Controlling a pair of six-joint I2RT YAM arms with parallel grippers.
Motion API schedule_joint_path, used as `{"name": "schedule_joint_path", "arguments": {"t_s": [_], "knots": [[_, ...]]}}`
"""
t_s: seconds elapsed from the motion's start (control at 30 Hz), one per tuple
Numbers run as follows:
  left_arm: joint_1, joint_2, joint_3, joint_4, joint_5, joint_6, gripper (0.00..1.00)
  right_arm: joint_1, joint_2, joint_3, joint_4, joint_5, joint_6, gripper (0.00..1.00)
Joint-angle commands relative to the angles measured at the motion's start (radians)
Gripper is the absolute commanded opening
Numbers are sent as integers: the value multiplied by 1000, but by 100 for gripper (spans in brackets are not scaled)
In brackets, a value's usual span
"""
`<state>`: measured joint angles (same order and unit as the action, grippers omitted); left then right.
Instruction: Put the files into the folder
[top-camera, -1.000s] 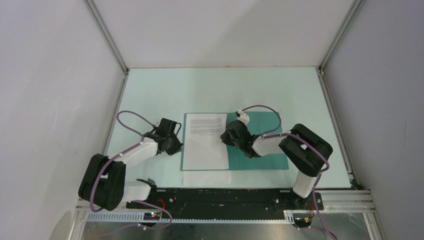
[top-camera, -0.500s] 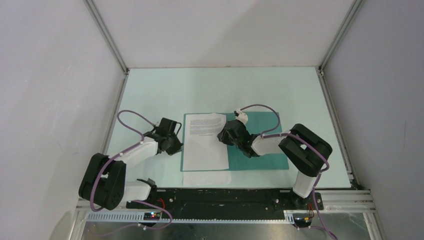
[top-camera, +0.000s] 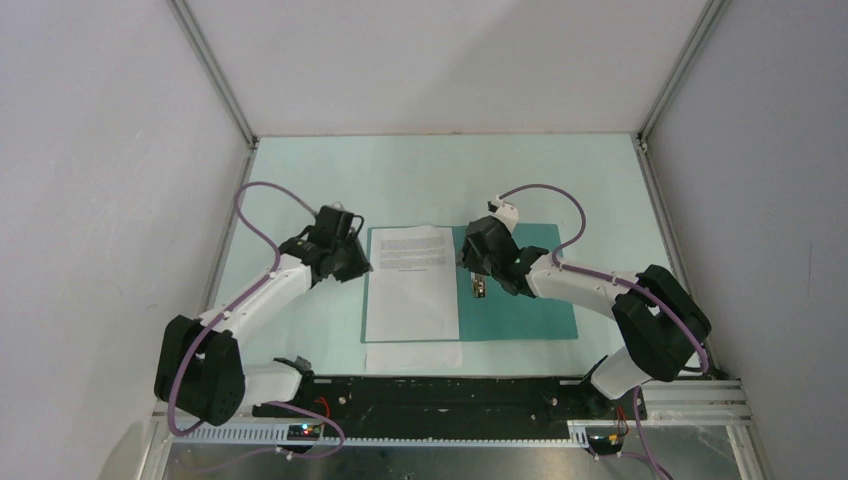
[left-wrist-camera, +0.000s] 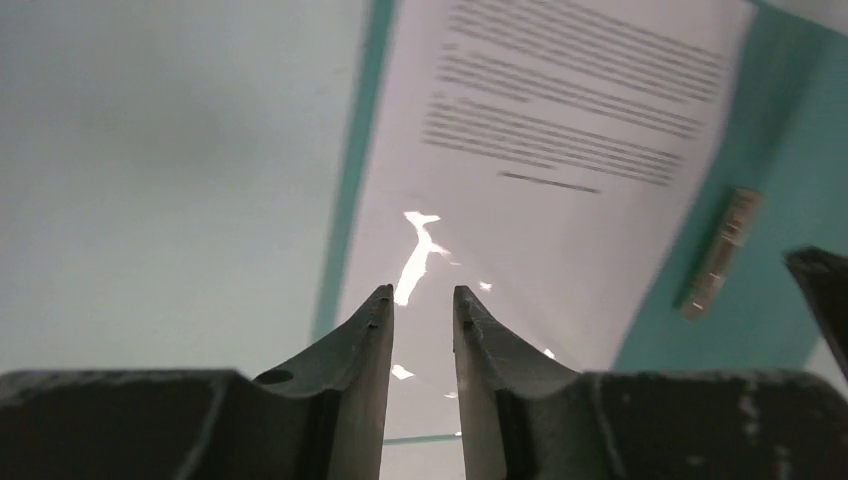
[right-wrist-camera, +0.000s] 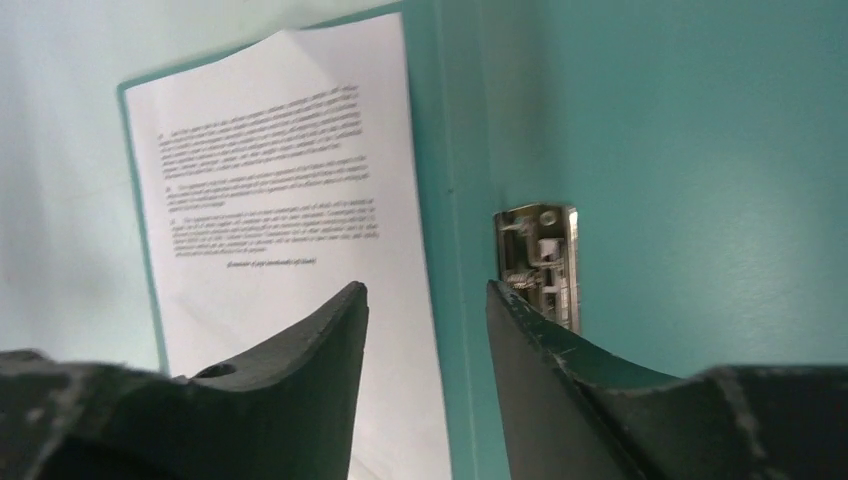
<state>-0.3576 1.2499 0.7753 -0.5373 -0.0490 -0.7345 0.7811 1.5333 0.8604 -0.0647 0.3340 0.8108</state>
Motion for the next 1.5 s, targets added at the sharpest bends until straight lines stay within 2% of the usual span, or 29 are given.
{"name": "schedule_joint_path", "arguments": {"t_s": [0.0,0.2,0.37,0.57,0.73,0.9,1.0,1.1,1.17,1.3,1.47], "knots": [[-107,49,133,-2,67,65,35,-50,40,60,-164,16,-56,50],[-175,147,220,5,103,48,36,-19,96,103,-239,44,-114,40],[-178,167,240,7,98,51,36,39,166,194,-316,87,-138,39],[-178,175,233,9,99,45,36,71,253,265,-394,110,-117,27],[-175,195,268,26,119,31,36,82,264,272,-386,93,-131,23],[-176,294,371,72,168,7,36,120,232,258,-346,66,-187,12],[-175,387,441,109,227,-6,37,131,208,232,-327,61,-199,18],[-177,474,508,139,282,-9,37,126,158,207,-323,54,-196,36],[-178,534,542,164,318,-21,34,116,106,192,-335,54,-186,43],[-187,643,592,190,355,-39,27,66,-4,152,-365,42,-164,46],[-191,733,610,227,361,-69,15,50,4,144,-386,2,-158,41]]}}
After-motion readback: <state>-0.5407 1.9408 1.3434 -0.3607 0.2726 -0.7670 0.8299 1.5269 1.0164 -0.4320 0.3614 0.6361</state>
